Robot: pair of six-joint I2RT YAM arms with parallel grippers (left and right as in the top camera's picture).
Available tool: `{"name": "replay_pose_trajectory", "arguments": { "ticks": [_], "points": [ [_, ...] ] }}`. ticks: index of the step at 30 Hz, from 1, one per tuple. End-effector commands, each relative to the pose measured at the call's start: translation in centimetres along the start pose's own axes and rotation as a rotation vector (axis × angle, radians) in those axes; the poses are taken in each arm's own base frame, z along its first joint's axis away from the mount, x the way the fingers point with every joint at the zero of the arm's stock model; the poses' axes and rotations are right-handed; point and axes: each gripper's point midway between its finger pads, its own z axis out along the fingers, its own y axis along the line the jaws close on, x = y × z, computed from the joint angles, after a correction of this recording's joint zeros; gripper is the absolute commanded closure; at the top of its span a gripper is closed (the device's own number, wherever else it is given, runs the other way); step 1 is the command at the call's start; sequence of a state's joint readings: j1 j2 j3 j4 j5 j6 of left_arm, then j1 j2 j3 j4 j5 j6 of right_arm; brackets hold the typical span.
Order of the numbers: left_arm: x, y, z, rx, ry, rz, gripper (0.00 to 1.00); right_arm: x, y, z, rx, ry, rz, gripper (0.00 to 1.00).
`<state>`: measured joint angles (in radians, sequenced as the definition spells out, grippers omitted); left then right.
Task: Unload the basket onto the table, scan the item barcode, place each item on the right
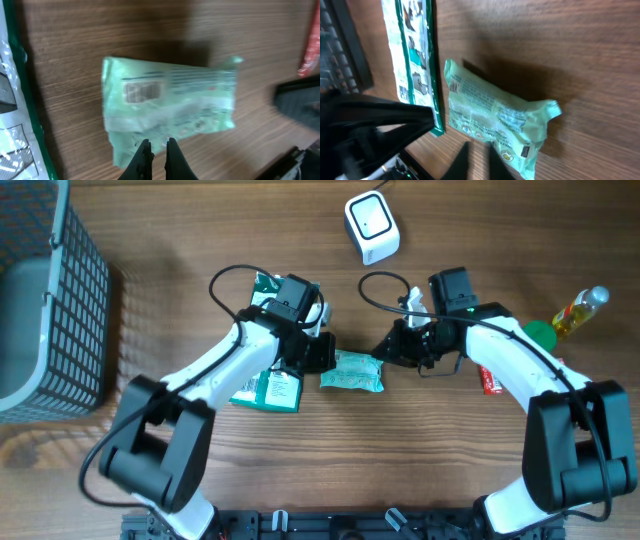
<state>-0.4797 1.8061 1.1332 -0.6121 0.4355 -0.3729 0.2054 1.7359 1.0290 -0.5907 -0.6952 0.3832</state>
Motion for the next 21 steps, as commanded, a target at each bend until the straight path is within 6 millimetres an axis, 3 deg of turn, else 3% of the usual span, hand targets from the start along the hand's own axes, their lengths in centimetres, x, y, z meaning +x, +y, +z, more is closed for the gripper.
{"name": "replay_pose_trajectory", "arguments": {
  "ticks": [1, 5, 13, 21],
  "points": [
    [1.1, 1.8, 2.4, -0.042, 0.065, -0.060, 0.96, -0.8, 0.5, -0.3, -0.004, -0.034, -0.042, 0.96],
    [1.7, 2.8, 3.7, -0.061, 0.105, -0.080, 0.96, -1.0, -0.2, 0.7, -0.021, -0.066, 0.030, 0.96],
    [1.7, 2.8, 3.7, -0.062, 0.104, -0.080, 0.96, 0.5, -1.9, 3.2, -0.047, -0.102, 0.125, 0.96],
    [1.5, 4.1, 3.6, -0.139, 0.086, -0.081, 0.96, 1.1, -9.6, 3.1, 0.281, -0.244, 0.406, 0.96]
  ]
}}
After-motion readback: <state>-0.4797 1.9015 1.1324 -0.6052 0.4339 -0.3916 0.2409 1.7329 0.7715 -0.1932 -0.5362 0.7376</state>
